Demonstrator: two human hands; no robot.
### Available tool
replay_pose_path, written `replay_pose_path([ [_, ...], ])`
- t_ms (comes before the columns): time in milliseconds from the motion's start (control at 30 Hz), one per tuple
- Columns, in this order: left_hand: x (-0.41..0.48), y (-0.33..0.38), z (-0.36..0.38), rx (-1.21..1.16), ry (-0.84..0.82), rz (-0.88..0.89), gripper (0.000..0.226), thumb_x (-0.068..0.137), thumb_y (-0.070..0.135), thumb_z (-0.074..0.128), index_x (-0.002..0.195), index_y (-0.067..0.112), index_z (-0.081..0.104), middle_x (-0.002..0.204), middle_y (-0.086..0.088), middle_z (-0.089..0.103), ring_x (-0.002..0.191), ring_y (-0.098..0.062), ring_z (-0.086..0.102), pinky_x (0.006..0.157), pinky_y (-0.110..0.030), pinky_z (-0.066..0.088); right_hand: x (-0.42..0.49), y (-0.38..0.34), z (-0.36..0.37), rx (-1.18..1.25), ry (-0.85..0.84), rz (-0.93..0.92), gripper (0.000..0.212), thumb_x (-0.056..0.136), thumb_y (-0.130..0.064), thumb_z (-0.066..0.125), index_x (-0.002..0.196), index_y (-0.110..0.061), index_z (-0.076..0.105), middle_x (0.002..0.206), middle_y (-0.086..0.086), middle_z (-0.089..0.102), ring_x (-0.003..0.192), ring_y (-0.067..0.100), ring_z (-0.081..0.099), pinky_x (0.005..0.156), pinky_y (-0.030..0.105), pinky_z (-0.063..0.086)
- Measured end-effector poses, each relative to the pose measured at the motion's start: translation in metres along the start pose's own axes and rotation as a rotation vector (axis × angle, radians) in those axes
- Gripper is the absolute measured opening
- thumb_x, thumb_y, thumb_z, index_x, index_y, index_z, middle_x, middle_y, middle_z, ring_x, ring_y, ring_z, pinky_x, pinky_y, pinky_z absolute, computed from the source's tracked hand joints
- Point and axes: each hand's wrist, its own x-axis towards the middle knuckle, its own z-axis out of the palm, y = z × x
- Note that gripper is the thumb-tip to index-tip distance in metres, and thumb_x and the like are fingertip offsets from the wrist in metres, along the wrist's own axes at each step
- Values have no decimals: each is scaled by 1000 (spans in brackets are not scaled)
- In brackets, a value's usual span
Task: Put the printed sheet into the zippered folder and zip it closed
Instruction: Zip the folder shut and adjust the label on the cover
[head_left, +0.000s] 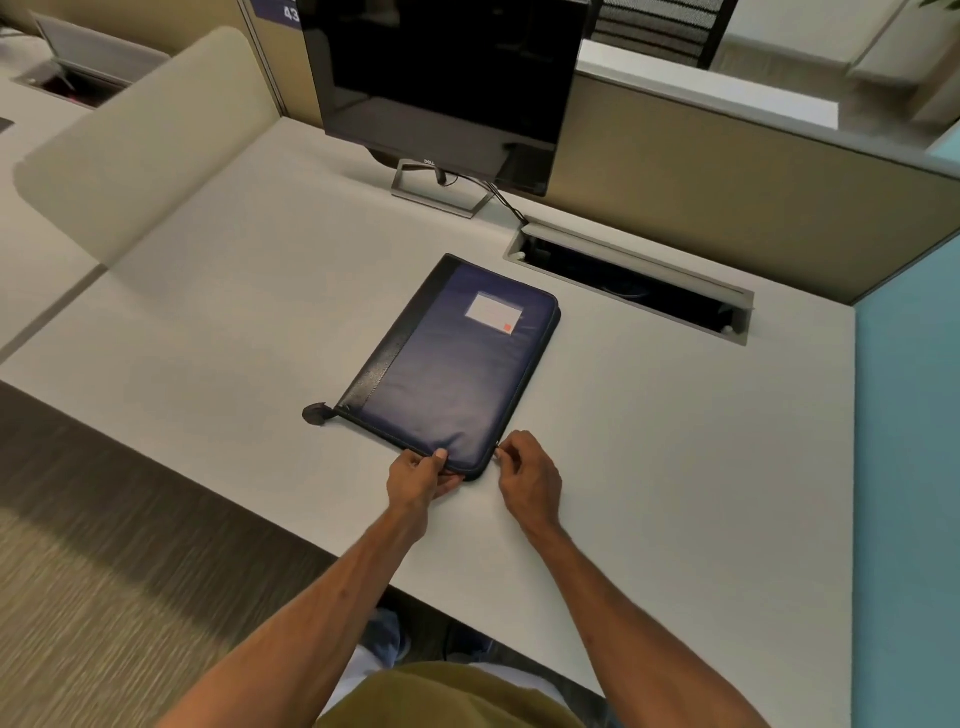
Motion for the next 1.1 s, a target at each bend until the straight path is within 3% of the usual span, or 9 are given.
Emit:
replay_pose_path([
  [167, 2, 4, -7, 35, -5, 26, 19, 100, 14, 75, 108, 2, 63, 106, -23, 76, 87, -34, 79, 66, -32, 66, 2, 3, -3, -5, -49, -106, 16, 95, -16, 68, 89, -23, 55, 90, -9, 61, 76, 12, 58, 64, 30, 48],
  [267, 5, 10, -14, 122, 73, 65, 14, 102, 16, 70, 99, 8, 59, 100, -23, 74, 83, -33, 76, 62, -35, 65, 1, -2, -1, -11, -91, -180, 14, 95, -19, 67, 90, -23, 55, 90, -8, 60, 77, 13, 59, 64, 29, 46],
  [367, 14, 15, -30, 317, 222, 129, 25, 101, 30, 66, 95, 11, 52, 99, -22, 72, 77, -36, 75, 67, -46, 66, -9, -21, 14, 3, -109, -213, 11, 93, -20, 64, 90, -22, 53, 89, -7, 59, 76, 14, 58, 64, 32, 48],
  [467, 14, 20, -45, 460, 266, 158, 34, 99, 45, 66, 106, 17, 49, 100, -13, 69, 75, -38, 75, 74, -53, 65, -30, -40, 43, 13, -77, -148, 9, 96, -24, 62, 91, -25, 55, 89, -9, 61, 75, 13, 61, 63, 34, 53],
  [633, 11, 31, -51, 505, 226, 178, 30, 105, 34, 64, 119, 13, 46, 103, -9, 68, 64, -31, 76, 76, -49, 66, -28, -53, 65, 66, 24, 67, 9, 93, -28, 76, 95, -25, 68, 92, -8, 73, 79, 14, 69, 68, 31, 57],
  [767, 18, 38, -53, 490, 203, 140, 29, 105, 30, 64, 120, 14, 46, 108, -12, 68, 69, -30, 77, 72, -43, 67, -31, -63, 68, 16, 23, 51, 9, 96, -30, 74, 94, -25, 66, 91, -8, 73, 74, 11, 66, 64, 22, 50],
  [833, 22, 38, -55, 507, 208, 146, 28, 104, 31, 64, 118, 17, 45, 109, -13, 68, 75, -33, 77, 74, -48, 67, -40, -67, 76, 24, 22, 21, 9, 99, -29, 71, 95, -24, 65, 90, -8, 71, 72, 9, 64, 64, 20, 51],
  [1000, 22, 42, -65, 536, 221, 163, 27, 102, 34, 64, 118, 20, 46, 106, -8, 67, 84, -34, 75, 81, -53, 66, -47, -73, 85, 6, 22, -58, 9, 103, -28, 67, 95, -24, 63, 88, -7, 68, 70, 8, 61, 63, 25, 57],
  [1100, 24, 42, -71, 491, 178, 176, 24, 106, 27, 62, 122, 17, 47, 108, -11, 66, 86, -34, 75, 77, -51, 67, -43, -74, 86, 35, 71, 31, 9, 98, -24, 72, 94, -23, 64, 89, -5, 70, 73, 12, 65, 64, 29, 58],
])
